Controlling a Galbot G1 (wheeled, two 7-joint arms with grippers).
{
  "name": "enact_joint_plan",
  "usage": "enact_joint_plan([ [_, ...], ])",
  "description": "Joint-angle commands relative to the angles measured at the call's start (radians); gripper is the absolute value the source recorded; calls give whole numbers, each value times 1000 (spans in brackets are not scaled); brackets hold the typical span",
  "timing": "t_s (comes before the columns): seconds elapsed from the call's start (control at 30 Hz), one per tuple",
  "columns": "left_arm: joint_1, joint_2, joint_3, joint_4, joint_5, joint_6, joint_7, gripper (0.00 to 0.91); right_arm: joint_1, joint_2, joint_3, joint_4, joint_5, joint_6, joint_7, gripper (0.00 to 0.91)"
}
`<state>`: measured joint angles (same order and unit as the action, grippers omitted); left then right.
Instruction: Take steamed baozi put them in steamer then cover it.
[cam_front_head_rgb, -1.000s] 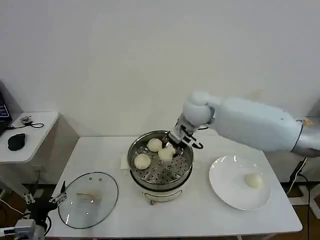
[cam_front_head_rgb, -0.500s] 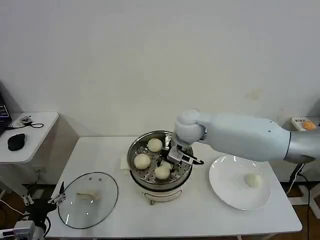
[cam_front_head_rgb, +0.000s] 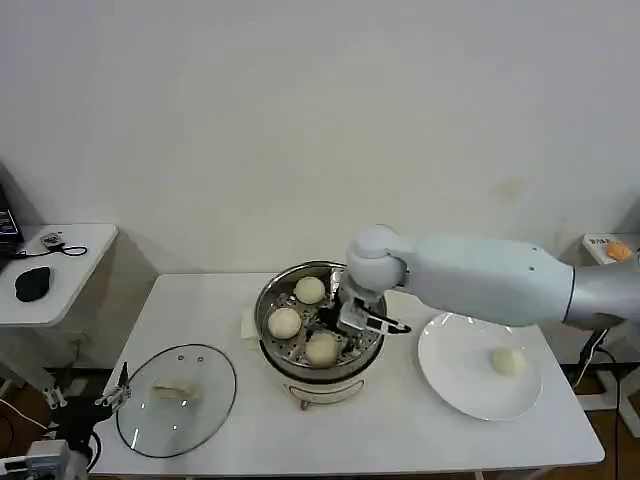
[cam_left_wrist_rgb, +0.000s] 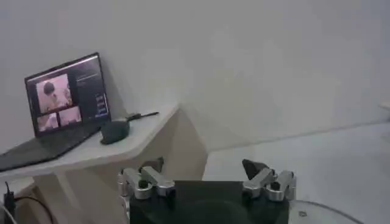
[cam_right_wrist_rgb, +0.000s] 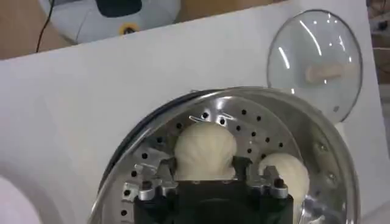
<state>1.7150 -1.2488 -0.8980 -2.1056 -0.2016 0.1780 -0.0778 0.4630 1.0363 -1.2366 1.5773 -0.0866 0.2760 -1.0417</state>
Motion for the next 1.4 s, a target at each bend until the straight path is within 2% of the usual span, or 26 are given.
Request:
enact_joint_plan([
  [0.03,-3,3,1,5,0,0,0,907,26,-26,20,1,14,28,14,907],
  [0.17,-7,18,0,8,-3,2,0,907,32,-85,89,-19,14,6,24,907],
  [0.23,-11,28,0,11,-7,3,0,907,39,-124,126,-46,40,-30,25,907],
  [0.3,-16,38,2,12,-12,4,0,907,50,-157,146,-73,75,-89,31,907],
  [0.4,-26,48,12,11,-18,5,0,907,85,-222,142,-113,160,-181,6,907],
  [0.5,-38,56,30,16,-18,5,0,907,90,-314,140,-128,181,-253,4,907],
  [0.67,-52,72,57,29,-19,1,0,907,50,-509,125,-83,136,-324,3,907],
  [0.87,-76,83,82,43,-22,1,-4,907,-53,-634,142,-86,62,-332,1,907],
  [0.93,-78,83,89,40,-22,1,-4,907,-80,-647,153,-94,43,-327,5,907],
  [1.07,-82,83,97,44,-21,1,-3,907,-267,-696,285,-132,6,-334,22,907],
  [1.23,-85,81,105,60,-17,-1,-3,907,-502,-708,442,-160,-31,-349,30,907],
  [1.33,-83,80,110,68,-9,-3,-2,907,-575,-700,529,-175,-37,-351,29,907],
  [1.4,-84,79,109,74,-7,-4,-3,907,-593,-690,547,-192,-45,-352,26,907],
])
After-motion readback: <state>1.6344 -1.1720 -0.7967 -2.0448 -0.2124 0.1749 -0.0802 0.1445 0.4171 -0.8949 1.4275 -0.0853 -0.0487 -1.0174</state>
